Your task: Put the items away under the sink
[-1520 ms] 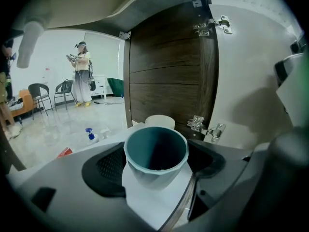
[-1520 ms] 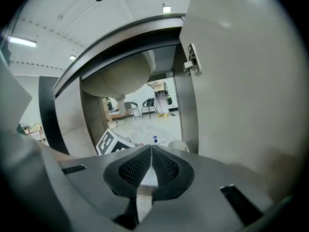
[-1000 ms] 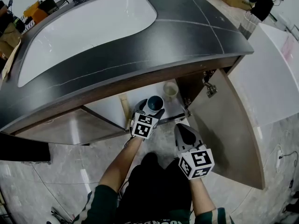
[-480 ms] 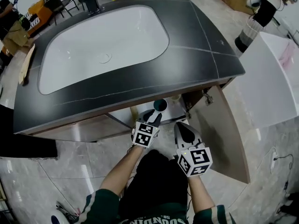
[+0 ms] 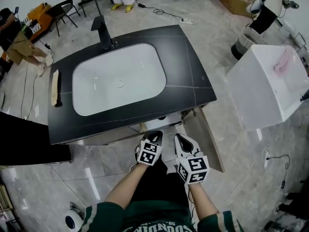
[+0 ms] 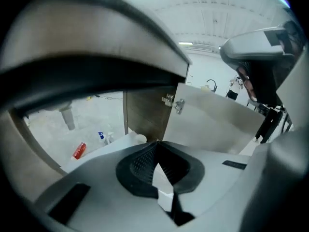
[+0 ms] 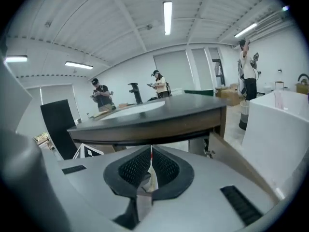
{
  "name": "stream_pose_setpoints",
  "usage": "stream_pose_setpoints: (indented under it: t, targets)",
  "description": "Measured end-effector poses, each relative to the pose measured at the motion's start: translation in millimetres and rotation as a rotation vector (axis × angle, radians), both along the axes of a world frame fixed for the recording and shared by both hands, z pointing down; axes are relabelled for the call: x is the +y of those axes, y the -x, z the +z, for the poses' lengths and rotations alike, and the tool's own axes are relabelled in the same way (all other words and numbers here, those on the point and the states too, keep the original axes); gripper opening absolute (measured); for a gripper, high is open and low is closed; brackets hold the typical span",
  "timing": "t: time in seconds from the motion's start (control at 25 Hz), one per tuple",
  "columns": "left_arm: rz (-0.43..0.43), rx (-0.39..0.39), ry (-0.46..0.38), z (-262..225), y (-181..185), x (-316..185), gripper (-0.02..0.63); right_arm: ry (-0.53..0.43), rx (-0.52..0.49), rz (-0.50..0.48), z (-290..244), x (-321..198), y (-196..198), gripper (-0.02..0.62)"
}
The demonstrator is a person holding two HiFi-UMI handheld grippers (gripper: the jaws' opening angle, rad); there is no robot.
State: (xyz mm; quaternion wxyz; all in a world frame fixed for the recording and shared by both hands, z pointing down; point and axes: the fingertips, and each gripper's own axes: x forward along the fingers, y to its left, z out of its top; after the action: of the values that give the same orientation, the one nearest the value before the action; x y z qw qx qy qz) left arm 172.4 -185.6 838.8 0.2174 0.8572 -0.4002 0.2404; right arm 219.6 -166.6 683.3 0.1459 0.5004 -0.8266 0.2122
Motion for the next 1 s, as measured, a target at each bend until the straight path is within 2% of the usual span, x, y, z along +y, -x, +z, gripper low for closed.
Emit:
stream_pose_setpoints:
  t: [0.2, 0.36, 0.48, 0.76, 1.0]
  targets:
    - [0.018, 0.03, 0.02, -128, 5, 35, 0.011, 0.015, 0.018, -0.014, -112, 36, 8, 0.043]
    - [0.004, 0.04, -0.004, -225, 10, 64, 0.011, 0.02, 0.007, -0.027, -194, 73, 13, 0.043]
    - [-0.008, 0.034, -0.031, -280, 20, 90, 0.011, 0.021, -0.005, -0.046, -244, 106, 21, 0.043]
    - [-0.064, 0.023, -0.111, -365, 62, 115, 0.011, -0.071, -0.012, -0.103, -327, 134, 46, 0.043]
    - [-0.08, -0.005, -0.166, -392, 113, 104, 0.011, -0.1, -0.045, -0.131, -343, 129, 89, 0.043]
